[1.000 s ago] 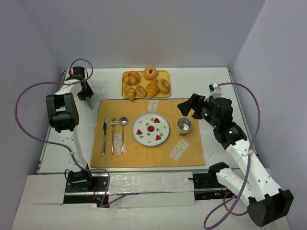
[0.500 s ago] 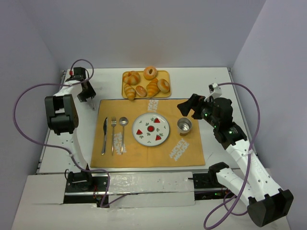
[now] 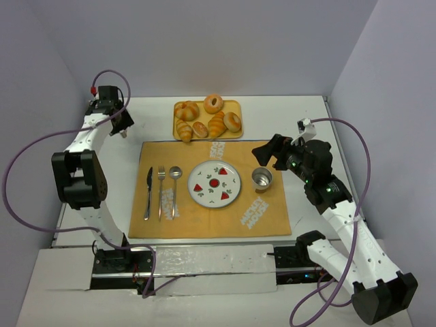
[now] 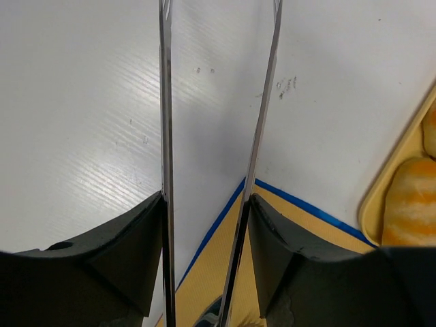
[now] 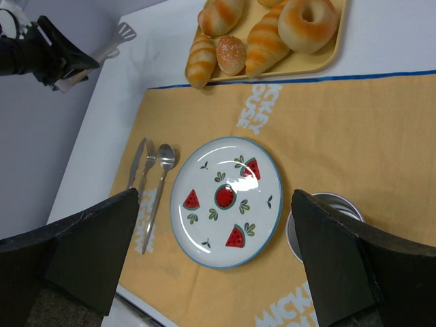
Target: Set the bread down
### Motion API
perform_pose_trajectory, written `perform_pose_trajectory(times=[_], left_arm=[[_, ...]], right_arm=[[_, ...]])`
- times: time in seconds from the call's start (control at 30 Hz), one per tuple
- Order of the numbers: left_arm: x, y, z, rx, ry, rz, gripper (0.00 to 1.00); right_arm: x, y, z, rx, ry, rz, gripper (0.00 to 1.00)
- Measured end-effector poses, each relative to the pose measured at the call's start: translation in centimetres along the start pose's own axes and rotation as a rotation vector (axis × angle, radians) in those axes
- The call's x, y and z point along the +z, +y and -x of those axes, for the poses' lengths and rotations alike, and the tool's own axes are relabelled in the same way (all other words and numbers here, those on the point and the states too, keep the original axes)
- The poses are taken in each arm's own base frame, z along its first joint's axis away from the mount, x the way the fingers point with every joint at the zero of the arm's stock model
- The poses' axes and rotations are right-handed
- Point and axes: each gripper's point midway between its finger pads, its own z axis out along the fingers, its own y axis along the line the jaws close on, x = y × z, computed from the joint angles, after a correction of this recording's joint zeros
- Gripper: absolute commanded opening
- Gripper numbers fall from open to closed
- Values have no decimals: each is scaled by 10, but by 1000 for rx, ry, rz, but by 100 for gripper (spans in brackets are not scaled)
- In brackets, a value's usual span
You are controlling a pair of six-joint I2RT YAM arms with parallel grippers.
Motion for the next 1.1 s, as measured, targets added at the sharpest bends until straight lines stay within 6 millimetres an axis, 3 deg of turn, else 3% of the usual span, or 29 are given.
perform_pose_trajectory(times=[0.27, 0.4, 0.77, 0.9, 1.1], left_arm=[[-22, -9, 3, 15, -21, -17, 57], [-41, -25, 0, 44, -32, -49, 57], [-117, -81, -13, 131, -89, -214, 61], [-136, -102, -25, 166, -93, -273, 61], [-145, -126, -55, 222, -57, -318, 62]], right_arm=[[0, 0, -1, 1, 3, -1, 100], [0, 0, -1, 1, 4, 0, 100], [0, 1, -1, 2, 6, 5, 100], [0, 2, -1, 7, 3, 9, 100], [0, 2, -1, 8, 4, 10, 100]])
